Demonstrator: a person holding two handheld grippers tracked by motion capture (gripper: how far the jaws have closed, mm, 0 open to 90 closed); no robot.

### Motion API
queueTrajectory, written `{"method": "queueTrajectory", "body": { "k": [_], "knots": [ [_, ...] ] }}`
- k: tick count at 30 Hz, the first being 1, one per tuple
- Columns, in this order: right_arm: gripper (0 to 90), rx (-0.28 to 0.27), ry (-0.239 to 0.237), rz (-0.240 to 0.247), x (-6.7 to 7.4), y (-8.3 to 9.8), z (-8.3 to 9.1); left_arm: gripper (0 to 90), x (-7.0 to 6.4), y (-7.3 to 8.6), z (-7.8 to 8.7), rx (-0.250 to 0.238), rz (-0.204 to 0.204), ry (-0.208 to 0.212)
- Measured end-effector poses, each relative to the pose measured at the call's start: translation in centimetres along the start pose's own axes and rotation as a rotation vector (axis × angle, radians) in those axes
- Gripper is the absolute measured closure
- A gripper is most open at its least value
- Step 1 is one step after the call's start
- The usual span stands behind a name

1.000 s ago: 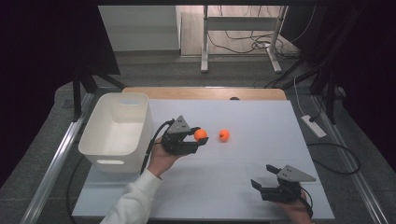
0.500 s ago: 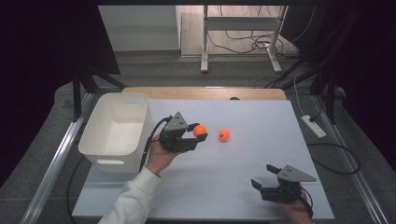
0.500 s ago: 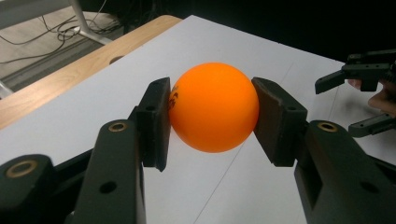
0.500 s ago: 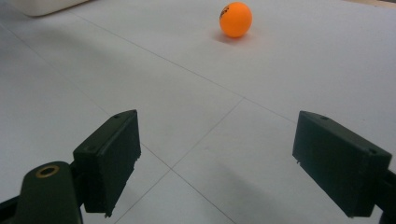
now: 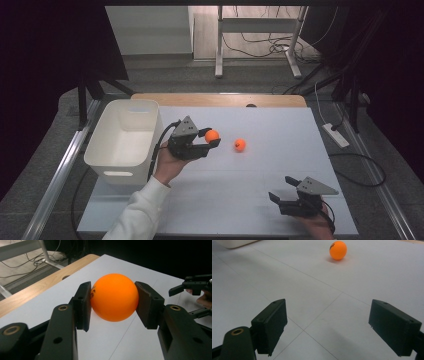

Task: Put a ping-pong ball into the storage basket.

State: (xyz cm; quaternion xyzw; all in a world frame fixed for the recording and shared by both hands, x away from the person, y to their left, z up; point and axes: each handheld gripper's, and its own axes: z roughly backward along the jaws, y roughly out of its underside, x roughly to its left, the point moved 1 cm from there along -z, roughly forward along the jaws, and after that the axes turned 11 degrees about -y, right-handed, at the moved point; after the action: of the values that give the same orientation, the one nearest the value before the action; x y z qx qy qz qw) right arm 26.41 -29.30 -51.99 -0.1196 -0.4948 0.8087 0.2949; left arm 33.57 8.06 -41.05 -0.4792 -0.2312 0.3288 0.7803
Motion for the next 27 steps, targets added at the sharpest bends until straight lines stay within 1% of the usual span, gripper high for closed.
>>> {"method": "queueTrajectory", "body": {
  "k": [9, 17, 27],
  "knots": [
    [14.9, 0.001, 0.0, 0.001, 0.0, 0.0, 0.0, 51.0, 0.5, 0.0, 0.1, 0.003, 0.002, -0.017],
    [14.9, -0.002, -0.002, -0.002, 0.0, 0.0, 0.0, 50.9, 1.3, -0.2, 0.6, -0.013, 0.03, -0.034],
    [14.9, -0.003, 0.0, -0.003, 0.0, 0.0, 0.0, 50.9, 1.8, -0.6, 1.3, -0.026, 0.031, -0.05]
  ]
}}
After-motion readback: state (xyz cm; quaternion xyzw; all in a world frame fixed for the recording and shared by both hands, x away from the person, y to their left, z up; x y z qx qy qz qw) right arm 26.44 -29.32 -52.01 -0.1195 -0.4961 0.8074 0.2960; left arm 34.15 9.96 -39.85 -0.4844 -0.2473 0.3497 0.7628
